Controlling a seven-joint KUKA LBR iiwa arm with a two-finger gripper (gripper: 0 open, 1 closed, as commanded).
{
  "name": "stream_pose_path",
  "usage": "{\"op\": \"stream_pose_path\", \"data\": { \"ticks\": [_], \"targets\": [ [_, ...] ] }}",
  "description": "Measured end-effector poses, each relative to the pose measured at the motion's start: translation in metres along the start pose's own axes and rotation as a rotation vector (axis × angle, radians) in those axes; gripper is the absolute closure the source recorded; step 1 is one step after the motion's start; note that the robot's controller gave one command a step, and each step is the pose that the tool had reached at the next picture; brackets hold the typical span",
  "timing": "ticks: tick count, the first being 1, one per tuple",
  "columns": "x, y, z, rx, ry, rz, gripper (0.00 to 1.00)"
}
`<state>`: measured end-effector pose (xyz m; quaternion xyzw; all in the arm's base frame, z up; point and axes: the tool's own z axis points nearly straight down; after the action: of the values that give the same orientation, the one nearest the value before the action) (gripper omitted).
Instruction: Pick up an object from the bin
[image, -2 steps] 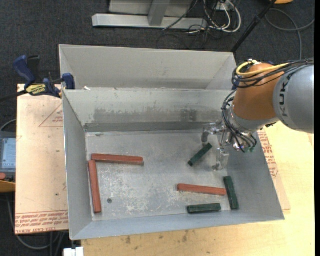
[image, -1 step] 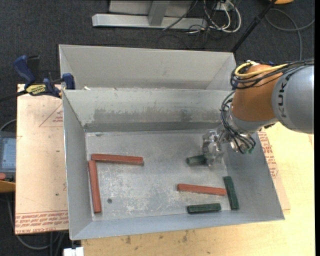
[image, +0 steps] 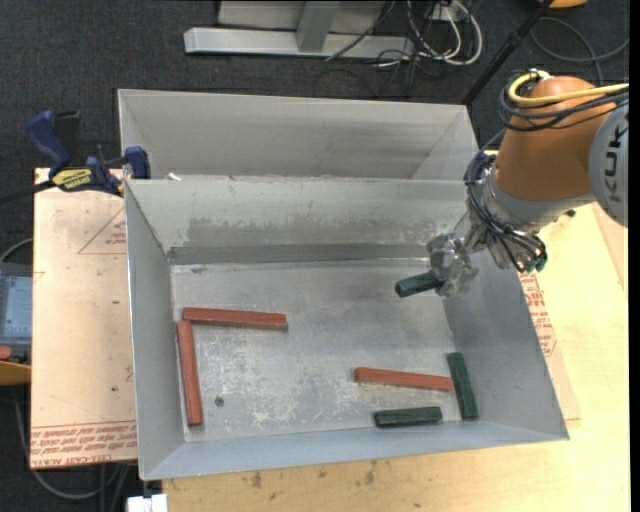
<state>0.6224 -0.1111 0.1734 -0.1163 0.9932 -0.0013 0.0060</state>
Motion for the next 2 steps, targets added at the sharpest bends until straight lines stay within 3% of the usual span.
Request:
{"op": "stream_pose_path", "data": {
  "ticks": [1, 2],
  "targets": [
    [-0.008, -0.045, -0.045, 0.002, 0.002, -0.003, 1.0],
    [-0.003, -0.033, -0.026, -0.005, 0.01, -0.065, 1.0]
  ]
}}
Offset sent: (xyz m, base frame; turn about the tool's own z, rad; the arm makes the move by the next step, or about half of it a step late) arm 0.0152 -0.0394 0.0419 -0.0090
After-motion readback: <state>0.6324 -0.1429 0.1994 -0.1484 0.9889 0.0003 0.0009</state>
